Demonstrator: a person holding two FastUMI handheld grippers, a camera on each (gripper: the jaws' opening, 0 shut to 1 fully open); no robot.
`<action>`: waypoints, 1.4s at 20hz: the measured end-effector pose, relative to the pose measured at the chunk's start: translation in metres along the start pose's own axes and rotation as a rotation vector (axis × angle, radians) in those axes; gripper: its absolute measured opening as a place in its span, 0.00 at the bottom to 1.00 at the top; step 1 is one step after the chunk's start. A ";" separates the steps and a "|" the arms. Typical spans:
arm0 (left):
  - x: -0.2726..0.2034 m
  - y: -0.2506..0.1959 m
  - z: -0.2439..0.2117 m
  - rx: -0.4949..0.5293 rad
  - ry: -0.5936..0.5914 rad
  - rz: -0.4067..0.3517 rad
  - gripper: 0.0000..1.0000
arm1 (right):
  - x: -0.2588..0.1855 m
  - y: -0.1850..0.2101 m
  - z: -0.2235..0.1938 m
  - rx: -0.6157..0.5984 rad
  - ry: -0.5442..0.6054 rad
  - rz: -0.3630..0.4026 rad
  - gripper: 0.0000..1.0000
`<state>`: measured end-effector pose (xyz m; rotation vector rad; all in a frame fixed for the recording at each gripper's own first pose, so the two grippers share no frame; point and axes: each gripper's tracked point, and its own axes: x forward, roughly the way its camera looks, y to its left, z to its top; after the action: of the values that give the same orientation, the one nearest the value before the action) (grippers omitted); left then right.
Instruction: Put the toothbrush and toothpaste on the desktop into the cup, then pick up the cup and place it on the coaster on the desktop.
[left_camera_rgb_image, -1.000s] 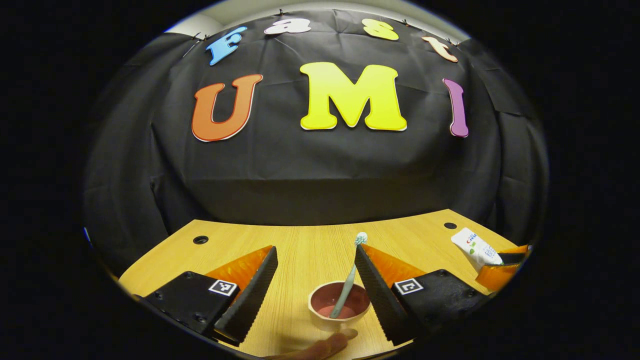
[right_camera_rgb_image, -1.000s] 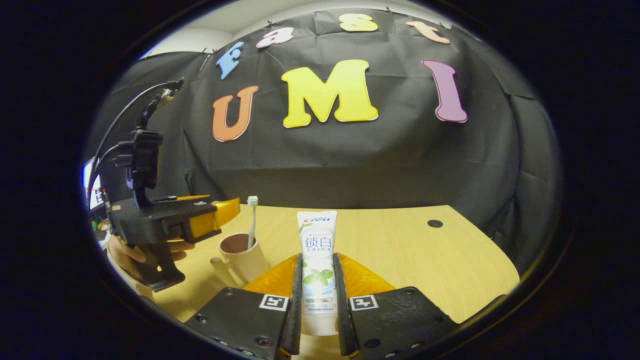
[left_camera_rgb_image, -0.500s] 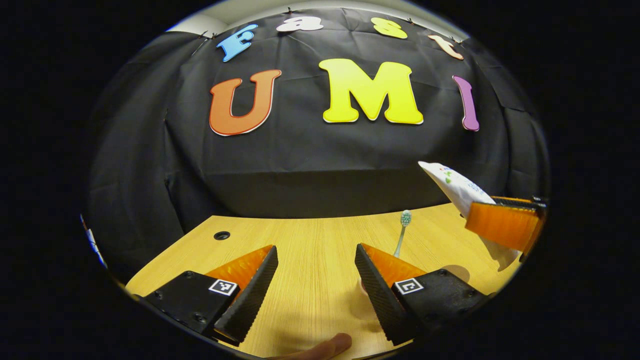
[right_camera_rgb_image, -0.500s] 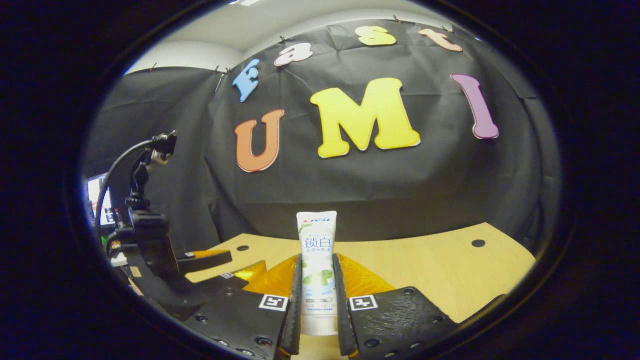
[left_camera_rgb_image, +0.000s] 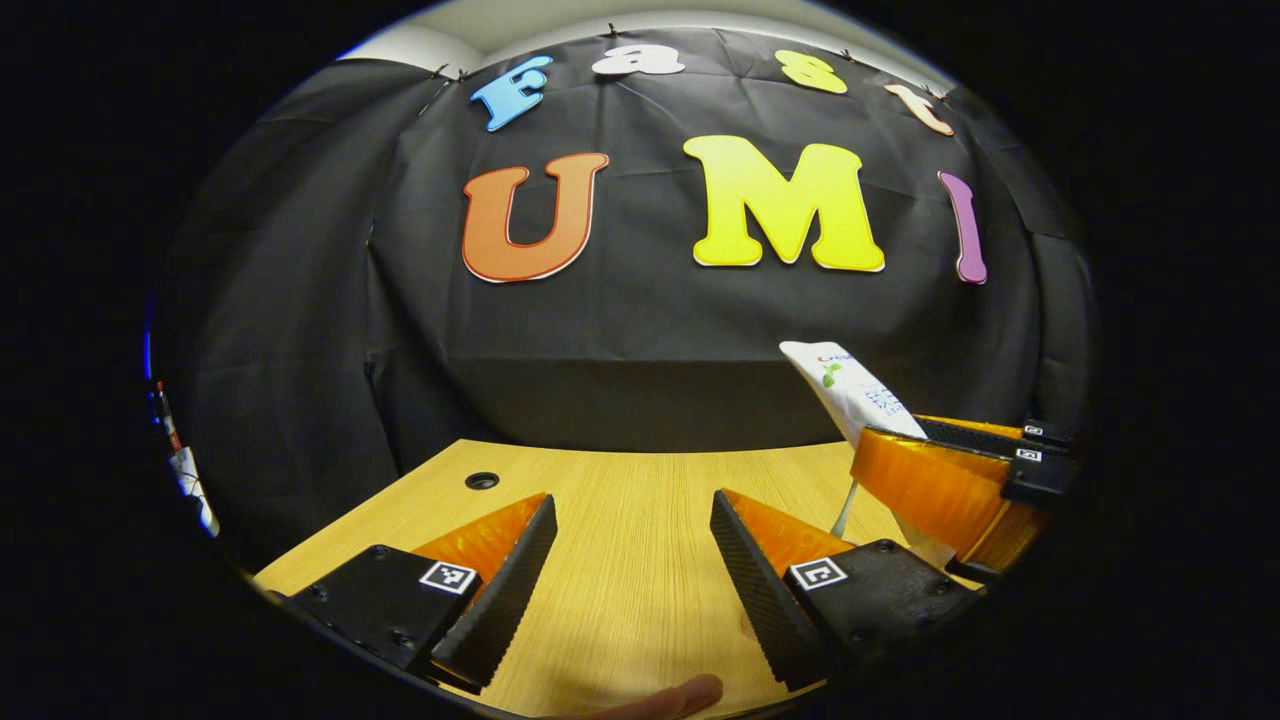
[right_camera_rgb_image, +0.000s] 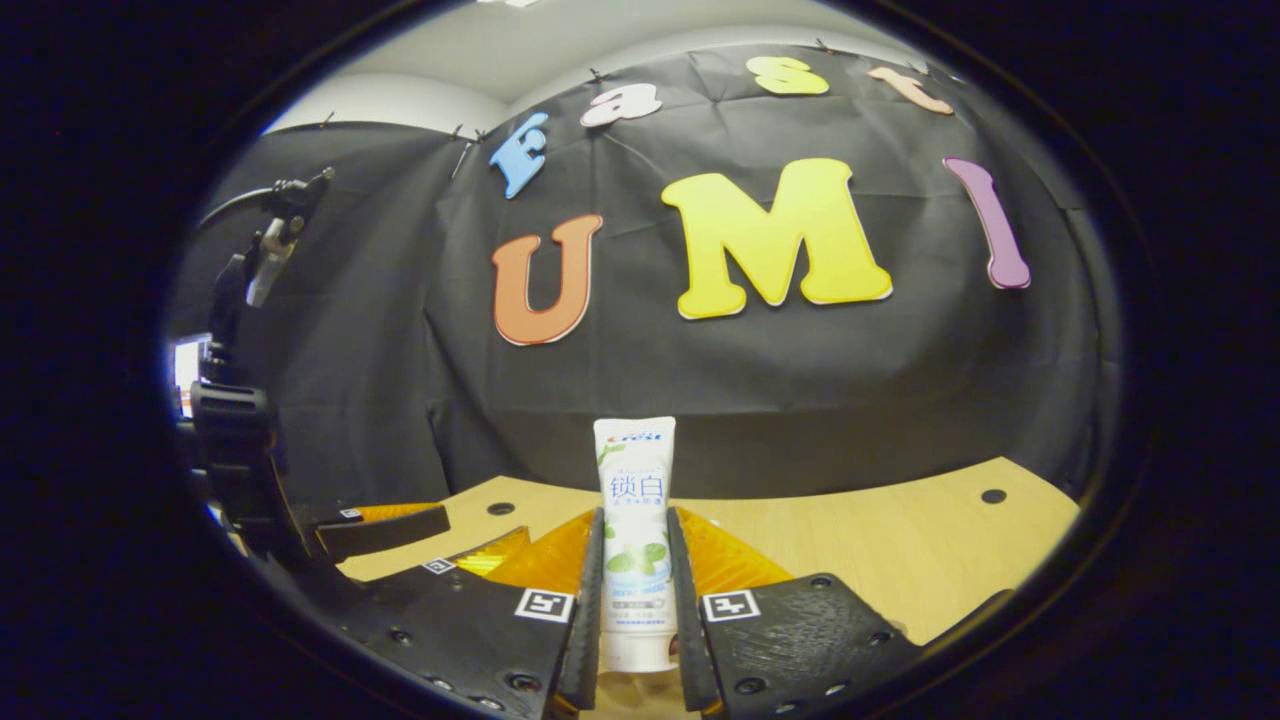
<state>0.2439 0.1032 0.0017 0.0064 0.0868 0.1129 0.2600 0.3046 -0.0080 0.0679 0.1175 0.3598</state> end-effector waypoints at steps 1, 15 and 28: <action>0.000 -0.002 -0.001 -0.002 0.004 -0.006 0.97 | 0.001 -0.001 0.001 -0.006 -0.001 -0.007 0.32; -0.002 -0.002 -0.001 0.000 0.006 -0.005 0.98 | -0.001 -0.001 -0.013 0.008 0.051 0.018 0.32; -0.017 -0.021 0.012 -0.045 -0.013 -0.052 0.98 | -0.075 -0.022 0.032 -0.065 -0.045 -0.021 0.80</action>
<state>0.2305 0.0808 0.0153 -0.0403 0.0709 0.0625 0.2019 0.2559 0.0291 0.0102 0.0617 0.3407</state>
